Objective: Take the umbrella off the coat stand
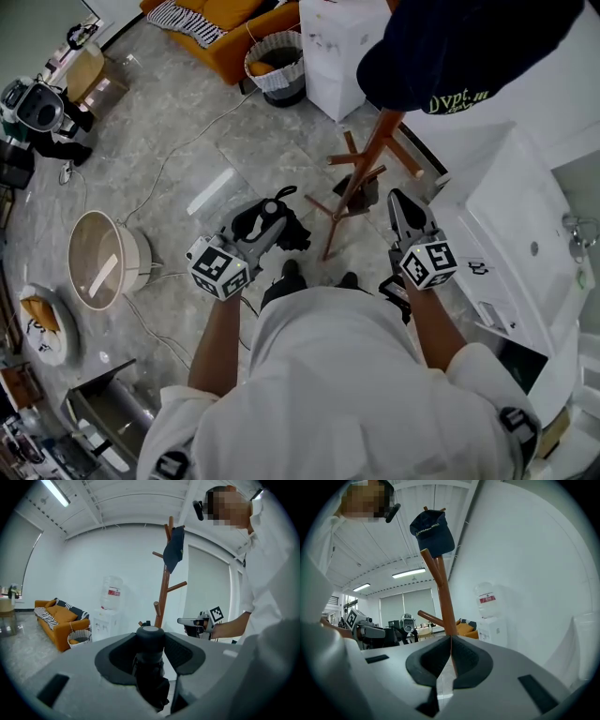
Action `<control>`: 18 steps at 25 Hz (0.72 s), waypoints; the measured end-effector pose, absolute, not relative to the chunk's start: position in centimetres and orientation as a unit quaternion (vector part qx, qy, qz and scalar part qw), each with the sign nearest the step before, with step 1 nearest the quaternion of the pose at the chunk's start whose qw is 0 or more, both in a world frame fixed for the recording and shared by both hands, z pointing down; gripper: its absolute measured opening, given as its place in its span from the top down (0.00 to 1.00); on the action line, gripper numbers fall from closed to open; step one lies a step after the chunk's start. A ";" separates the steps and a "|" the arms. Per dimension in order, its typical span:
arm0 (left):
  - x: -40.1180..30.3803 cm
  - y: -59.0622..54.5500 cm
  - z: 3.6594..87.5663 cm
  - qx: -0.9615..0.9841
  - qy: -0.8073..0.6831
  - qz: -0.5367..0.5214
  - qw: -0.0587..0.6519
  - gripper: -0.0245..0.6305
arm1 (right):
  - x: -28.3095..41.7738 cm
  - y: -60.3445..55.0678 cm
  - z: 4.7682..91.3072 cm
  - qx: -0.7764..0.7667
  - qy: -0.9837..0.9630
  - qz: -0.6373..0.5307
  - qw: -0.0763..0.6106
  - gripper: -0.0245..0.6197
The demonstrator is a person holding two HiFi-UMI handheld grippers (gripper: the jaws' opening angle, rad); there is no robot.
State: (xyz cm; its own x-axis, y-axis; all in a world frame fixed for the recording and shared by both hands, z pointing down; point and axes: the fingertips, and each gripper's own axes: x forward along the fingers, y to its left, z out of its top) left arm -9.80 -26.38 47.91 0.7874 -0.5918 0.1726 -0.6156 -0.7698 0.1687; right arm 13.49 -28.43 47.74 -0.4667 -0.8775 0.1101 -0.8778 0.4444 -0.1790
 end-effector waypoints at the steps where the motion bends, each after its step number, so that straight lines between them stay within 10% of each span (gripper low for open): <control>1: -9.8 -26.3 48.3 0.938 -0.323 0.053 0.111 0.67 | 13.7 -28.4 48.0 0.518 -0.849 0.107 0.002 0.93; 18: -8.5 -24.7 53.1 0.929 -0.335 0.041 0.150 0.67 | 16.1 -26.0 50.1 0.531 -0.838 0.121 0.015 0.93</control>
State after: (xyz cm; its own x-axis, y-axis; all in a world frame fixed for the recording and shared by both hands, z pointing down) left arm -8.45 -24.67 53.12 0.7716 -0.6110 0.1767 -0.6356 -0.7298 0.2520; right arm 16.06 -25.98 50.08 -0.4356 -0.8868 0.1543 -0.8942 0.4066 -0.1873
